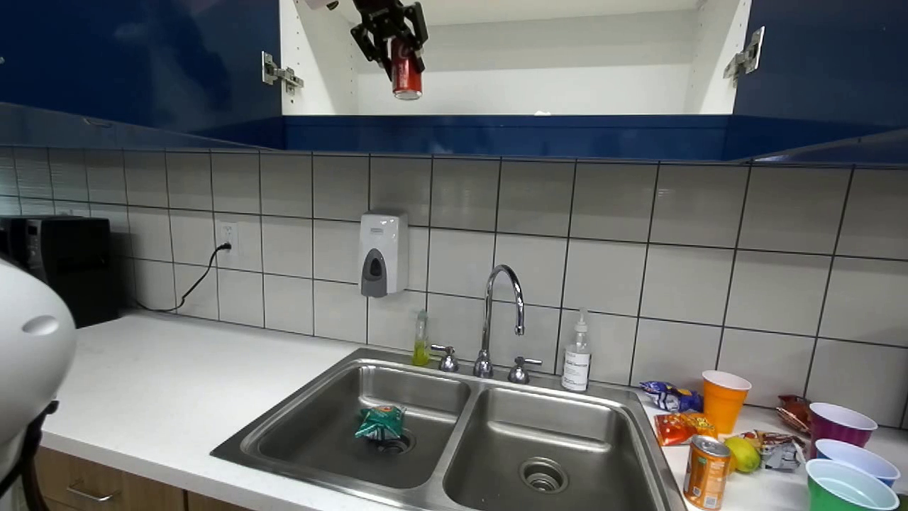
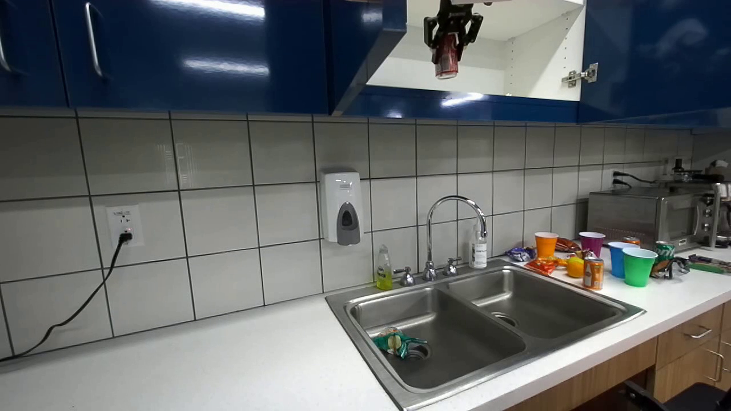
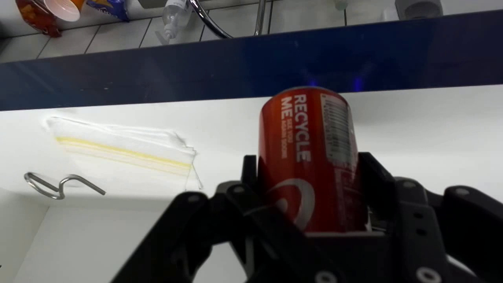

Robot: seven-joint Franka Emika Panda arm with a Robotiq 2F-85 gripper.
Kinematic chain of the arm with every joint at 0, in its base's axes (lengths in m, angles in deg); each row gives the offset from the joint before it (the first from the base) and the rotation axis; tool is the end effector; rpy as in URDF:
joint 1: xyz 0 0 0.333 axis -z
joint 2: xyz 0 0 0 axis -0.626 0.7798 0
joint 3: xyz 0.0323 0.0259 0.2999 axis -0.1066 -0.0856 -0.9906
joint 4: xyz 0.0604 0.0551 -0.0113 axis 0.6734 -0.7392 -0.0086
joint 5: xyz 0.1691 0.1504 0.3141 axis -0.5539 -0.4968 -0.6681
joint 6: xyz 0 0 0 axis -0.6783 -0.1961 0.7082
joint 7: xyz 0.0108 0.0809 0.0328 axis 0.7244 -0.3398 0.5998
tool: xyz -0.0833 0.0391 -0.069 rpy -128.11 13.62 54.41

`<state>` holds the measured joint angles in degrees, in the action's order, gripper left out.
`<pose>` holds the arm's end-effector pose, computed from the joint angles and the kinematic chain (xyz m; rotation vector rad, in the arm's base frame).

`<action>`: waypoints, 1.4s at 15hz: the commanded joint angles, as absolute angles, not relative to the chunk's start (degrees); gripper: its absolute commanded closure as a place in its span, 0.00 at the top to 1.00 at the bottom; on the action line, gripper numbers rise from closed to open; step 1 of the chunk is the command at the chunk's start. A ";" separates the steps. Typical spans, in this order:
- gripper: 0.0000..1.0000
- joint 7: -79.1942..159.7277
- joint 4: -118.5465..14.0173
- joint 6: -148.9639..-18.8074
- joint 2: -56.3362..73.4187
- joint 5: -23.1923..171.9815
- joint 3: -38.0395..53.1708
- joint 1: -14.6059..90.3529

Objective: Remove the red can from the upper cabinet and put it in the sink on the left.

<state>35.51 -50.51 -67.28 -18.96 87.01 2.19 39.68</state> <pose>0.5200 -0.0099 0.7617 2.7500 -0.1501 0.9883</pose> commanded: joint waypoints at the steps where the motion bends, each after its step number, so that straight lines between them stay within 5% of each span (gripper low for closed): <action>1: 0.39 33.90 -56.47 -69.49 -24.22 87.94 1.35 39.97; 21: 0.39 33.62 -82.33 -70.34 -43.72 86.47 -0.77 40.55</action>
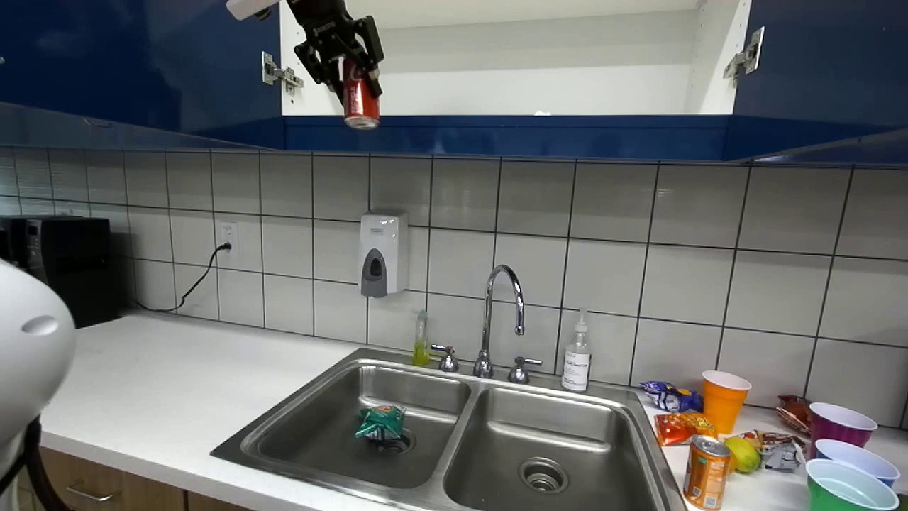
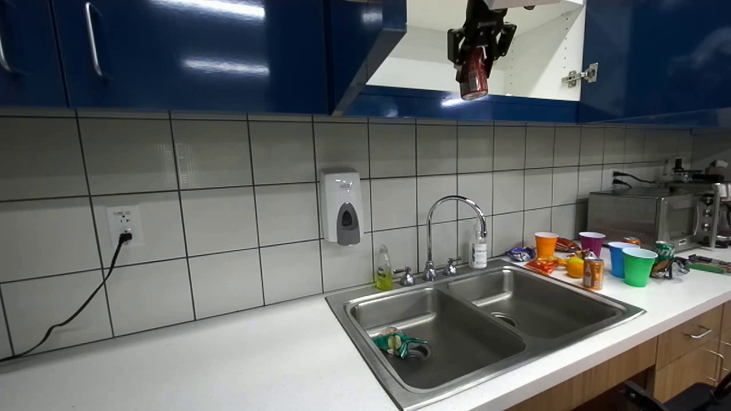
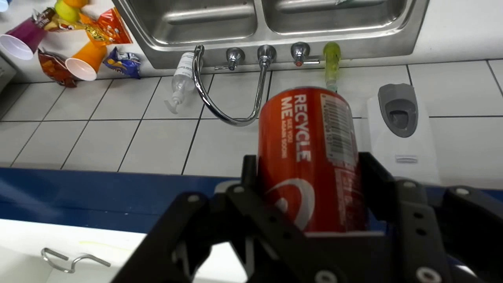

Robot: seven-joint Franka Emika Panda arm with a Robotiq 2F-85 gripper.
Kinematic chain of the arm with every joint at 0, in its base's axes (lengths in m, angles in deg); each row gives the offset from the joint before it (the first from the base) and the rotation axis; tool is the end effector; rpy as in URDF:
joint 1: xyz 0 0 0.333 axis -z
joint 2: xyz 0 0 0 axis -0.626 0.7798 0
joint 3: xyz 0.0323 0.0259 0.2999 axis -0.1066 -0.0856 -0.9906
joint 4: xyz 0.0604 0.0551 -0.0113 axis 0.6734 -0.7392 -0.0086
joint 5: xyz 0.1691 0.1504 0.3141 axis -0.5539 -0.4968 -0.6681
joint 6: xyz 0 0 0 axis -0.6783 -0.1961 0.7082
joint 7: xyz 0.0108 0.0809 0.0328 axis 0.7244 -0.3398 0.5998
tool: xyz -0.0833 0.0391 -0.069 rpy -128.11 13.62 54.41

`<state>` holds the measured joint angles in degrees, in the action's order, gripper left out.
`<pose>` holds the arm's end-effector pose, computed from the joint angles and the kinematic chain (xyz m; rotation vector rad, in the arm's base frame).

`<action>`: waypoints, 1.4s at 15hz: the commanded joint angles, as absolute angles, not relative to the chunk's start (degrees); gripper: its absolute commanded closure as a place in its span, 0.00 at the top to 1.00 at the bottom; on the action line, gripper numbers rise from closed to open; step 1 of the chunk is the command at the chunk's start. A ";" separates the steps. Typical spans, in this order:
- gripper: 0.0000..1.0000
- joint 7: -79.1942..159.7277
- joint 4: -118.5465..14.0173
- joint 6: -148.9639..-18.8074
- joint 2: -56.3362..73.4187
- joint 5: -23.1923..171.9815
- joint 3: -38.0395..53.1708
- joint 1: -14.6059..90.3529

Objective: Remove the red can from the upper cabinet and put it in the sink on the left.

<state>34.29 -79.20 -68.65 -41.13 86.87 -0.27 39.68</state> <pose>0.4114 0.0148 0.6929 2.7748 -0.0976 0.8696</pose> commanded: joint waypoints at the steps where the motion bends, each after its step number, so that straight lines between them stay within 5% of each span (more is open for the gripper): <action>1: 0.39 33.69 -83.09 -70.33 -44.03 86.37 -0.78 40.52; 21: 0.39 34.65 -97.05 -78.47 -44.63 85.44 0.24 40.64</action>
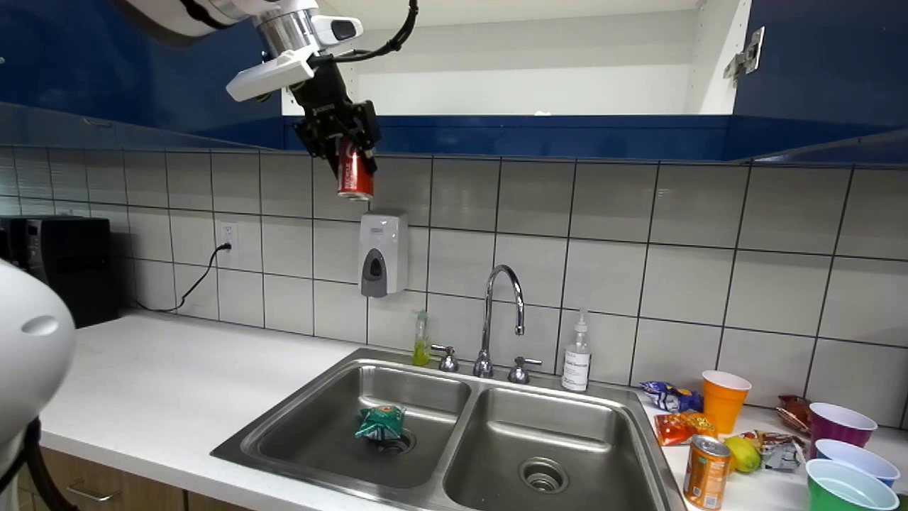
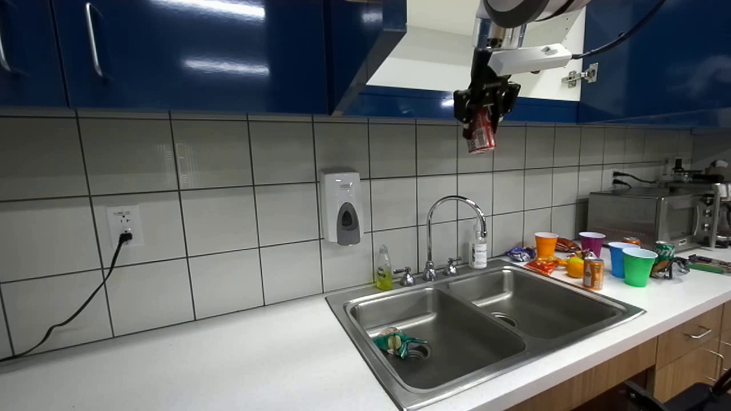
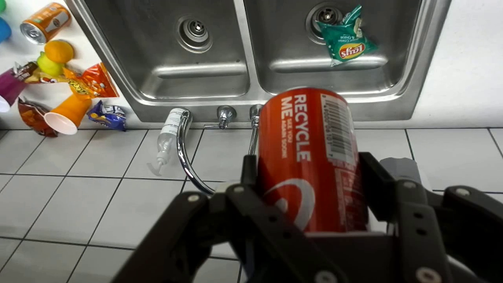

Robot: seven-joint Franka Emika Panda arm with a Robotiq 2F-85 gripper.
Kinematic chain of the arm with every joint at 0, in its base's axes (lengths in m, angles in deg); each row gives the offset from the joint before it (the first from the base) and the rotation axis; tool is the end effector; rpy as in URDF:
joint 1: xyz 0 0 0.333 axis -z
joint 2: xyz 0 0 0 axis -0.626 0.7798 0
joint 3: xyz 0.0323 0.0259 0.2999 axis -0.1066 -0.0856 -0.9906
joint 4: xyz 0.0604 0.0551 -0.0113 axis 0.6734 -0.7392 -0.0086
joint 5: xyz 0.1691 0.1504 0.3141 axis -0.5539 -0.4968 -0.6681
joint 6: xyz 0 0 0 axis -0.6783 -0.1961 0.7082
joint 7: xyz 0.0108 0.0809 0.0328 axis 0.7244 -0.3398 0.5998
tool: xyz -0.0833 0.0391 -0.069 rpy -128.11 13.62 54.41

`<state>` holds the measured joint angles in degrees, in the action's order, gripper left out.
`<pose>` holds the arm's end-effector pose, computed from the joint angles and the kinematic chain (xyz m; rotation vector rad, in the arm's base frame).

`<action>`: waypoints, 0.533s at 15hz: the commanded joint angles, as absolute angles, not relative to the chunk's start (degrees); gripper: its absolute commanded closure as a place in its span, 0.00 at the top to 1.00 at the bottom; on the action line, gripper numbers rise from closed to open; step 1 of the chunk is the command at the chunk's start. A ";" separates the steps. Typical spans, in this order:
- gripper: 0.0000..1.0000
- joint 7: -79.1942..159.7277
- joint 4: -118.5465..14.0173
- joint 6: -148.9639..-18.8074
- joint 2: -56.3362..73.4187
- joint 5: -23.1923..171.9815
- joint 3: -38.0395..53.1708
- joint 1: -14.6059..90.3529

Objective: Remove the red can from the upper cabinet and put it in the sink on the left.

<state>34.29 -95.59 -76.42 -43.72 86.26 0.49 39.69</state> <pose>0.4075 0.0094 0.5815 2.8344 -0.0596 0.7196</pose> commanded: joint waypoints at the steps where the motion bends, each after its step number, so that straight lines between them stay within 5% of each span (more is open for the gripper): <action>1: 0.39 34.61 -97.52 -78.84 -44.56 85.43 0.28 40.69; 8: 0.39 35.19 -101.13 -83.46 -42.81 85.55 0.89 40.96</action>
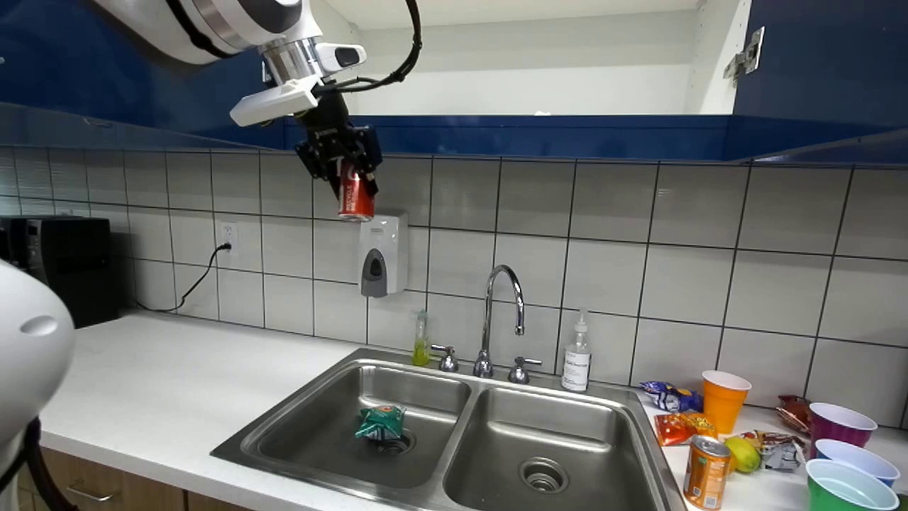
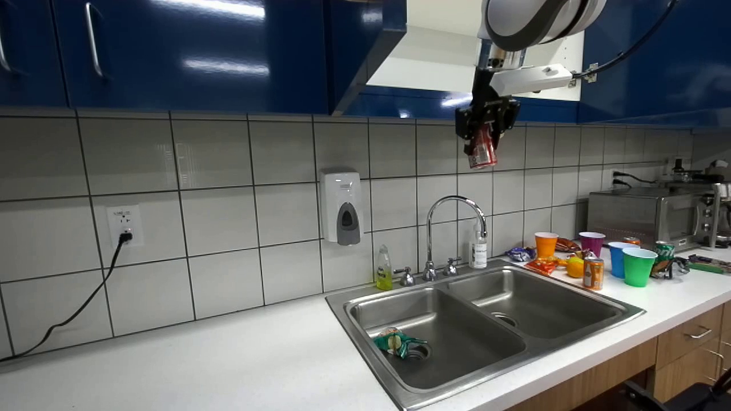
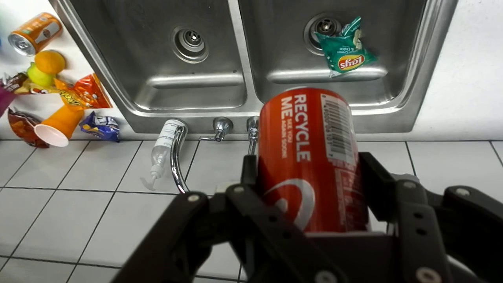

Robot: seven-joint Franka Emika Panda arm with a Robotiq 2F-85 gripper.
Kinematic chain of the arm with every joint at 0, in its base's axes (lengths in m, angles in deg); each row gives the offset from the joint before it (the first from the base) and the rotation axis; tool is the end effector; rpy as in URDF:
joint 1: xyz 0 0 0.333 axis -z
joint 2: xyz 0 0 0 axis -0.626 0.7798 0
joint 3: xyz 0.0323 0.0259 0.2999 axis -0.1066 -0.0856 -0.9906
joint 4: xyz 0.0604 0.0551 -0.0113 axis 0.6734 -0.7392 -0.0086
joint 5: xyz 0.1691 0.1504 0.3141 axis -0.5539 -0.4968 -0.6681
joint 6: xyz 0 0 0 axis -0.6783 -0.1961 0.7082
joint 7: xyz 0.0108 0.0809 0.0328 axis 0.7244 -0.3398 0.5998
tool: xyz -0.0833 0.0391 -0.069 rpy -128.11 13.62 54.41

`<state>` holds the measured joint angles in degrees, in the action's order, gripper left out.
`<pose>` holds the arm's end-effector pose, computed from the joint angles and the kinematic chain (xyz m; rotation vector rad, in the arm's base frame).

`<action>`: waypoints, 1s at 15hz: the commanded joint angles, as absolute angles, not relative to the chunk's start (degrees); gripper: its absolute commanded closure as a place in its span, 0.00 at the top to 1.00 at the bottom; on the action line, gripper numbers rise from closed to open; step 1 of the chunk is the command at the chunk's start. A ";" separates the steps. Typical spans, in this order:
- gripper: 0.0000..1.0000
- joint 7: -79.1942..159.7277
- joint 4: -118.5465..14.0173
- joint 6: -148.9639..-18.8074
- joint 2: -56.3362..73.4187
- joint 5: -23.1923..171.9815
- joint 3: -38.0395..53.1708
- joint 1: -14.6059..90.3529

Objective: Remove the red can from the upper cabinet and put it in the sink on the left.

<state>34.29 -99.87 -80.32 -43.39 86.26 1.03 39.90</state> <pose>0.4084 0.0050 0.5491 2.8494 -0.0530 0.7007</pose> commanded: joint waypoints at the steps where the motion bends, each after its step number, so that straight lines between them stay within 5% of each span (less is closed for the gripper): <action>1: 0.39 35.25 -101.76 -84.41 -42.29 85.49 1.02 41.02; 15: 0.39 35.37 -106.42 -94.25 -32.89 85.74 1.71 42.38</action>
